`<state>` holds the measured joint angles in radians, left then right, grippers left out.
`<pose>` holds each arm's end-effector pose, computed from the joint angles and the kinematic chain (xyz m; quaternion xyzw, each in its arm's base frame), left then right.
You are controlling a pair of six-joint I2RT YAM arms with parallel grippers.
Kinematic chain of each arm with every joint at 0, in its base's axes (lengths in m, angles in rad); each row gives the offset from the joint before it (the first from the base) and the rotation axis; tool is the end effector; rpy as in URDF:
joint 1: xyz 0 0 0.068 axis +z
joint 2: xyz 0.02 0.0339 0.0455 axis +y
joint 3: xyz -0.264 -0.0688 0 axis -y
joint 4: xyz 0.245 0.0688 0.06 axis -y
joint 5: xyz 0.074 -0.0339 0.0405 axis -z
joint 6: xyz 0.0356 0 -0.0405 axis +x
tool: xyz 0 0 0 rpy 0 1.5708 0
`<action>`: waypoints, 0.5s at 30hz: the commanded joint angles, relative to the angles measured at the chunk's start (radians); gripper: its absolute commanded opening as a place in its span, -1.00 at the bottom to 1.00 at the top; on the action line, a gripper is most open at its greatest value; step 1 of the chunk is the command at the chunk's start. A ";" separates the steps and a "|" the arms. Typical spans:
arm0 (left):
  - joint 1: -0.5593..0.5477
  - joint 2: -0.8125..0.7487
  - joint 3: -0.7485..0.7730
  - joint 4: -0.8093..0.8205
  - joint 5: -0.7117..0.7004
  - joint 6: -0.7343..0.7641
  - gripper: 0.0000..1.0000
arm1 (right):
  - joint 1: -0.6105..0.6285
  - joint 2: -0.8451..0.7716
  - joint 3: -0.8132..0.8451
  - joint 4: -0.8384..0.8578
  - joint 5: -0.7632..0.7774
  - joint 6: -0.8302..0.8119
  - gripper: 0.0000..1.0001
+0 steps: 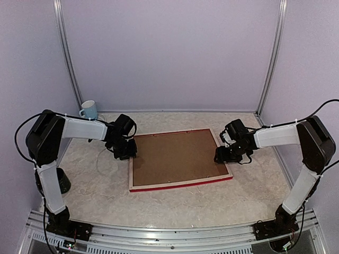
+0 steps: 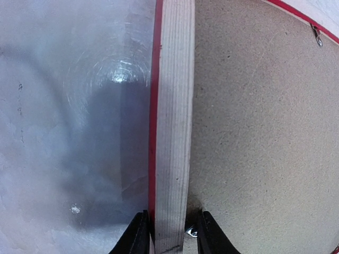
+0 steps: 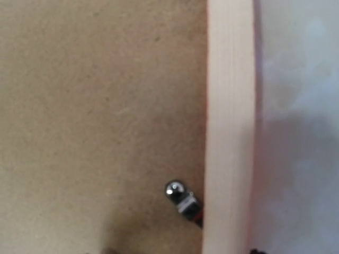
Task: Put the photo into the frame
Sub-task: Press the fastener onto the backboard.
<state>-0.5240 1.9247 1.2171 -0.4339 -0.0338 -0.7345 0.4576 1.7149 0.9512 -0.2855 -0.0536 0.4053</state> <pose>0.3316 -0.1902 0.1478 -0.1062 0.9711 -0.1120 0.1819 0.2961 0.1479 0.1537 -0.0322 0.9653 0.1313 0.2233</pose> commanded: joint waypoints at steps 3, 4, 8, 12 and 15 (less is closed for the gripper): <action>-0.003 0.017 0.004 -0.083 -0.007 -0.009 -0.39 | 0.001 -0.005 -0.017 0.016 -0.015 0.003 0.28; -0.002 0.022 0.005 -0.083 -0.006 -0.009 -0.42 | 0.001 -0.007 -0.018 0.016 -0.013 0.004 0.28; -0.002 0.034 0.008 -0.080 -0.009 -0.008 -0.58 | 0.001 -0.011 -0.022 0.017 -0.012 0.004 0.28; 0.001 0.030 0.001 -0.079 -0.015 -0.008 -0.61 | 0.001 -0.009 -0.019 0.017 -0.010 0.003 0.28; 0.005 0.025 -0.003 -0.076 -0.020 -0.009 -0.64 | 0.001 -0.008 -0.019 0.016 -0.009 0.004 0.28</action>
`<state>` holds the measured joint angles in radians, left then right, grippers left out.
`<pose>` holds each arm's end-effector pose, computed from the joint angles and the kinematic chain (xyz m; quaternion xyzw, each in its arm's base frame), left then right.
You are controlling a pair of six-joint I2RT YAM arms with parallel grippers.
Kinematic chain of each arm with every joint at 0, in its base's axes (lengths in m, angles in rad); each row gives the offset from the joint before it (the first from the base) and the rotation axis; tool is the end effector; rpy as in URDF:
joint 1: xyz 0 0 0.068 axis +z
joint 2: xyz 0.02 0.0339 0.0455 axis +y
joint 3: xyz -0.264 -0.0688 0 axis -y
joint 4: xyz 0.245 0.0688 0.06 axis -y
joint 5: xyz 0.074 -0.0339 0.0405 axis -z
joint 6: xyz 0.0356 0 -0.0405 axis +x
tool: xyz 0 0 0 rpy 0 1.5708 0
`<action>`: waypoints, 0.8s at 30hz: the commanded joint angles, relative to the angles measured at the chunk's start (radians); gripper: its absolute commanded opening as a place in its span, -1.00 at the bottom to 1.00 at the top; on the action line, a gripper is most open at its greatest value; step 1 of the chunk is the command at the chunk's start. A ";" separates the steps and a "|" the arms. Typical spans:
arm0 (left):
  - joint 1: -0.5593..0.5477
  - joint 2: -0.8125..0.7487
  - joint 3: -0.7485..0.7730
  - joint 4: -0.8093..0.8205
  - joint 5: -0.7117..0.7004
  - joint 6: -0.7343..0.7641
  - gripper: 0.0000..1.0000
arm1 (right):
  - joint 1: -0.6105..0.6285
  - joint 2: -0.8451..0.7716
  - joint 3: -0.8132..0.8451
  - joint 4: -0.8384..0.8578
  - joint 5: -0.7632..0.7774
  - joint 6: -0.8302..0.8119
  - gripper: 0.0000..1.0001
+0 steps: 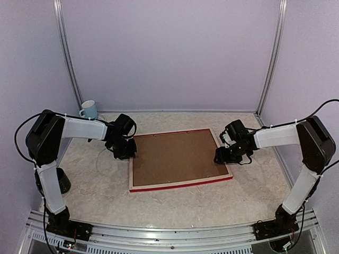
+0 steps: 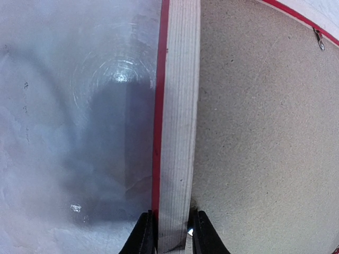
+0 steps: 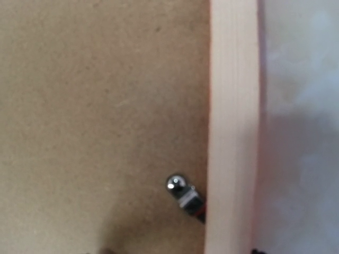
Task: Put the photo into the frame
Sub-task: Press the fastener onto the backboard.
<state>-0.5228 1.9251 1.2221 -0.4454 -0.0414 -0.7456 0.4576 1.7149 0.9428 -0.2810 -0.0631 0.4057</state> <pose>0.3319 -0.1896 0.1485 -0.1130 0.9710 -0.1079 0.1808 0.2946 0.1476 0.1517 -0.0331 0.9657 0.1347 0.2196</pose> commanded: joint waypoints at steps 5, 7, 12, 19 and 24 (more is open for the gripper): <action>0.009 0.018 -0.007 -0.055 -0.010 -0.001 -0.73 | 0.001 -0.005 -0.011 0.011 0.000 0.003 0.28; 0.012 0.014 -0.007 -0.047 -0.004 0.001 -0.73 | 0.001 -0.006 -0.009 0.009 0.004 0.004 0.28; 0.023 -0.010 -0.005 -0.034 -0.018 0.012 -0.26 | 0.001 -0.012 -0.006 0.001 0.011 0.002 0.30; 0.041 -0.072 -0.005 -0.018 -0.083 0.037 0.36 | 0.001 -0.032 0.008 -0.008 -0.005 -0.001 0.37; 0.044 -0.130 -0.008 0.007 -0.110 0.065 0.67 | 0.001 -0.060 0.018 -0.020 -0.008 -0.002 0.41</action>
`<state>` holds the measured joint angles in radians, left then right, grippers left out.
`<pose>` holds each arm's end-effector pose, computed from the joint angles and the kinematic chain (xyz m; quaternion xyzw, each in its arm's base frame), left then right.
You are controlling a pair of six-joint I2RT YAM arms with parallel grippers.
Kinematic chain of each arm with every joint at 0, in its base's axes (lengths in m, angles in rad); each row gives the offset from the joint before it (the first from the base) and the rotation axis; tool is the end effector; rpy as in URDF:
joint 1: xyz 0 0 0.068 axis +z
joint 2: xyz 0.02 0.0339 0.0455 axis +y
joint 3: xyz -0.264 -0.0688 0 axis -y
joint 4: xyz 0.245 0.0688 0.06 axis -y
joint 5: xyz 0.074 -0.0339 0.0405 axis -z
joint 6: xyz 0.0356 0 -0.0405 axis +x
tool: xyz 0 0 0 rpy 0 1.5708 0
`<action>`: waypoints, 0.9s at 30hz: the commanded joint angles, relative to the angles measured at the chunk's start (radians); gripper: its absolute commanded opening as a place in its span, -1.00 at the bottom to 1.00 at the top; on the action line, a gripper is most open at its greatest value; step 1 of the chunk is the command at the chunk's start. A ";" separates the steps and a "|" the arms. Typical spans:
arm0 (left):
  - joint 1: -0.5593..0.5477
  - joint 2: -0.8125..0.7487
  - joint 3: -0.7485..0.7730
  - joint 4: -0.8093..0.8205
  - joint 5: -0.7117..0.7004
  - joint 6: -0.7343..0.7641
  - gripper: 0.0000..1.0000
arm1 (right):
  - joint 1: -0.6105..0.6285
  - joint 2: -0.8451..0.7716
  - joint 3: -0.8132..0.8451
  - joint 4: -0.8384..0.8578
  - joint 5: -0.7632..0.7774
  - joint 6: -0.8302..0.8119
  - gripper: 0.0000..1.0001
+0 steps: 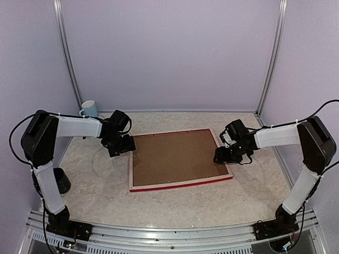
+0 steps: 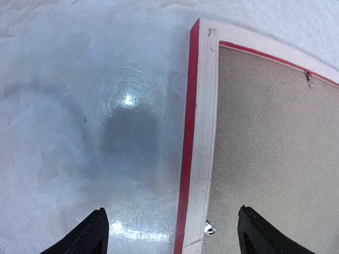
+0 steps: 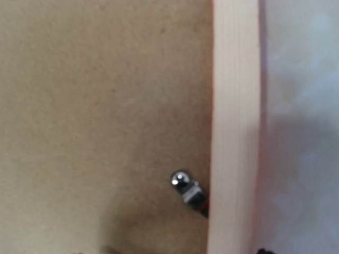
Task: Put the photo into the frame
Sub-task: Press the fastener onto the backboard, then pick up the photo frame from the center of the board.
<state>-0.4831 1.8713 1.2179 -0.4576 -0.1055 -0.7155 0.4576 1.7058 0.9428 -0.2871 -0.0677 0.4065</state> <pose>0.3362 -0.1721 0.1663 -0.1247 0.9644 -0.0860 0.2169 0.2937 0.1473 0.1541 -0.0334 0.9652 0.1374 0.2199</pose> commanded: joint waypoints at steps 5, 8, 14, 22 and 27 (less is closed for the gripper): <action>-0.002 -0.145 -0.020 0.054 -0.081 0.081 0.98 | 0.000 -0.083 0.026 -0.029 0.012 -0.003 0.54; -0.006 -0.190 -0.052 0.105 -0.082 0.116 0.98 | 0.000 -0.096 0.024 -0.029 0.007 -0.005 0.62; -0.076 -0.309 -0.111 0.207 -0.161 0.188 0.98 | -0.003 -0.100 0.027 -0.029 0.004 0.003 0.65; -0.173 -0.356 -0.108 0.264 -0.221 0.318 0.98 | -0.009 -0.107 0.034 -0.043 0.015 0.001 0.65; -0.215 -0.376 -0.129 0.303 -0.218 0.372 0.98 | -0.017 -0.110 0.029 -0.047 0.022 0.001 0.64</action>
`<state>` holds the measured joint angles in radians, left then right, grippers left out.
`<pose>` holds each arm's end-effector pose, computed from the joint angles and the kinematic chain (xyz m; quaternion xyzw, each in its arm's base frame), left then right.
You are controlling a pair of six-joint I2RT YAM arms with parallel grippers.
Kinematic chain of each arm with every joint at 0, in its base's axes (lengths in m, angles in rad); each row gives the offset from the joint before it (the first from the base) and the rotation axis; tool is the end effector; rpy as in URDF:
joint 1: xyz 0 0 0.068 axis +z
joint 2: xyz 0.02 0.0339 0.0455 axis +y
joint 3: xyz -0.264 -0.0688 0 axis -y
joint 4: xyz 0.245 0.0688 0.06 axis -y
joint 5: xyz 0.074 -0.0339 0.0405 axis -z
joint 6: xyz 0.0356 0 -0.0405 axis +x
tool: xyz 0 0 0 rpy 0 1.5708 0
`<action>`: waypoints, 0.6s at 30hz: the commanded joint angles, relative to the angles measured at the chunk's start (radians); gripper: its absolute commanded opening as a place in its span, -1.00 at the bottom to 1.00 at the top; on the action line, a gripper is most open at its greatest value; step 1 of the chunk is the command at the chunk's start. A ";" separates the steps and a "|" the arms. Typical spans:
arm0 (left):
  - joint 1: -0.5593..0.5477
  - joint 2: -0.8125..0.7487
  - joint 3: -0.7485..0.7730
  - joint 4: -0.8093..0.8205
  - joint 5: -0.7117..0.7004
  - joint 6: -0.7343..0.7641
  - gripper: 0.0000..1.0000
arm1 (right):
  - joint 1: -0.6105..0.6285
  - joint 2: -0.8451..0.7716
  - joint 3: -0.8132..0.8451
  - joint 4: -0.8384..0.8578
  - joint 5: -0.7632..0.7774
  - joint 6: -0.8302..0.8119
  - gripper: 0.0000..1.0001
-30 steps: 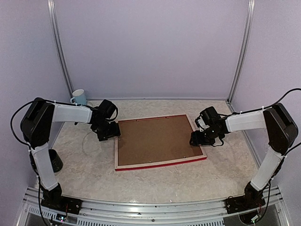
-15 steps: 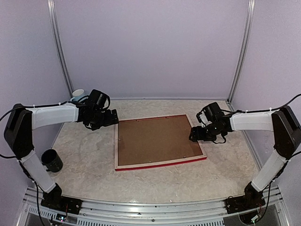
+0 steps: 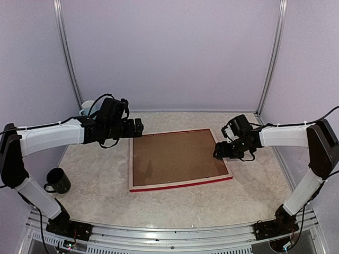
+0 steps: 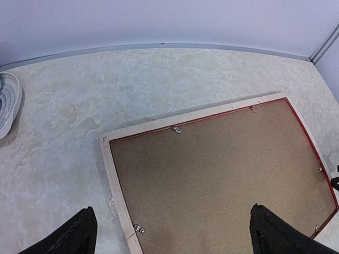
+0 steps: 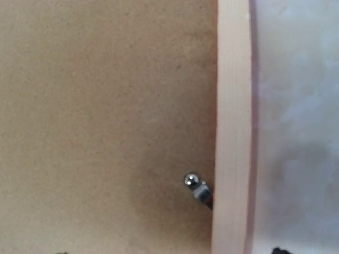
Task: Put the photo into the frame
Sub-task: Pick up the photo frame from the center of the board.
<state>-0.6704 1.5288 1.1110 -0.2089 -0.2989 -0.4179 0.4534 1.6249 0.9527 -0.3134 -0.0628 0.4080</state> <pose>0.2766 -0.2059 0.2693 0.0437 0.8822 -0.1193 0.4533 0.2901 0.1439 0.1802 -0.0308 0.9566 0.1477 0.2494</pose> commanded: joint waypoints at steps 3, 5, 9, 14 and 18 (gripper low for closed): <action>-0.033 -0.038 -0.027 0.060 -0.034 0.080 0.98 | -0.015 -0.028 0.017 -0.020 0.015 0.001 0.64; -0.035 -0.038 -0.030 0.068 -0.031 0.084 0.98 | -0.016 -0.028 0.018 -0.020 0.016 0.000 0.64; -0.037 -0.045 -0.026 0.074 -0.023 0.091 0.98 | -0.016 -0.025 0.015 -0.020 0.016 0.002 0.64; -0.041 -0.030 -0.007 0.057 -0.008 0.096 0.98 | -0.019 -0.019 0.010 -0.015 0.015 0.001 0.63; -0.059 -0.030 -0.009 0.064 -0.043 0.104 0.98 | -0.021 -0.016 0.007 -0.012 0.014 0.002 0.63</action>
<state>-0.7063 1.5097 1.0935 -0.1642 -0.3115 -0.3344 0.4461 1.6245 0.9527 -0.3241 -0.0593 0.4084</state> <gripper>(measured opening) 0.989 0.815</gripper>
